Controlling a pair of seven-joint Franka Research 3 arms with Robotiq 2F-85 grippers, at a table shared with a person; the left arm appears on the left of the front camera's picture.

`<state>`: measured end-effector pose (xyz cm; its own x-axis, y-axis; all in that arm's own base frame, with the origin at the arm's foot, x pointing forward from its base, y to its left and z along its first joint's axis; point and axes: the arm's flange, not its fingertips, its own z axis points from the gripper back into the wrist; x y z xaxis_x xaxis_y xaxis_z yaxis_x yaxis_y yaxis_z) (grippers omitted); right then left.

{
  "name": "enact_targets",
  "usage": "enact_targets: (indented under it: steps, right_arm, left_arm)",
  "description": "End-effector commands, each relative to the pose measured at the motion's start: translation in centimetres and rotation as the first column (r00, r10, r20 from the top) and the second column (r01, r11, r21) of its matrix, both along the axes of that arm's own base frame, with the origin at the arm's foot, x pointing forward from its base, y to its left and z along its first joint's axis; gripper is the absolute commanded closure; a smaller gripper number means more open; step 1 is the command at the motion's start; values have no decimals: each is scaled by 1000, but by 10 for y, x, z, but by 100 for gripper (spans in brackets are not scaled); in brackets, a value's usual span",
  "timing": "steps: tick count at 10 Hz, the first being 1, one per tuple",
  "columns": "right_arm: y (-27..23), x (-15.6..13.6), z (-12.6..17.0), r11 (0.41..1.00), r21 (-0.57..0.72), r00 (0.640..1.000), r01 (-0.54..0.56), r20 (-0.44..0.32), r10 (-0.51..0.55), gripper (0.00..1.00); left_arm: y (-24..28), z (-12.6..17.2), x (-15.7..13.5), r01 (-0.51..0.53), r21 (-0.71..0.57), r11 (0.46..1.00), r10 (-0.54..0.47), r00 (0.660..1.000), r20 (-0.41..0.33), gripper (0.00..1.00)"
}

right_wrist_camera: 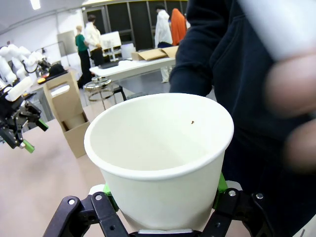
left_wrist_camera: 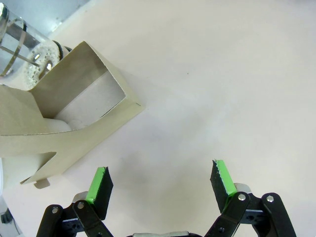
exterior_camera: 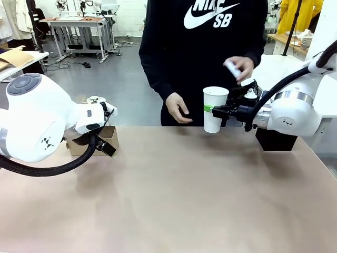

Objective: Pour a drink into a cup and package it in a carrier.
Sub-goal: When a person places the Paper Cup Lid on the 600 ml Paper Cup , lift the 600 ml Paper Cup.

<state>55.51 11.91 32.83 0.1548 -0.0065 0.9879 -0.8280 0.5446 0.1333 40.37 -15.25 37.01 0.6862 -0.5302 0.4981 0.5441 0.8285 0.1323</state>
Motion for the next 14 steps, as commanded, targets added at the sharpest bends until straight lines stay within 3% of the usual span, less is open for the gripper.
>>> enact_targets:
  steps: [1, 14]
  right_arm:
    - [3, 1, 4, 1000, 12, 1000, 9, -1, -9, 20]
    - [3, 1, 4, 1000, 12, 1000, 9, -1, -9, 20]
  left_arm:
    - [1, 0, 0, 0, -3, 1000, 0, 1000, 0, 0]
    - [1, 0, 0, 0, -3, 1000, 0, 1000, 0, 0]
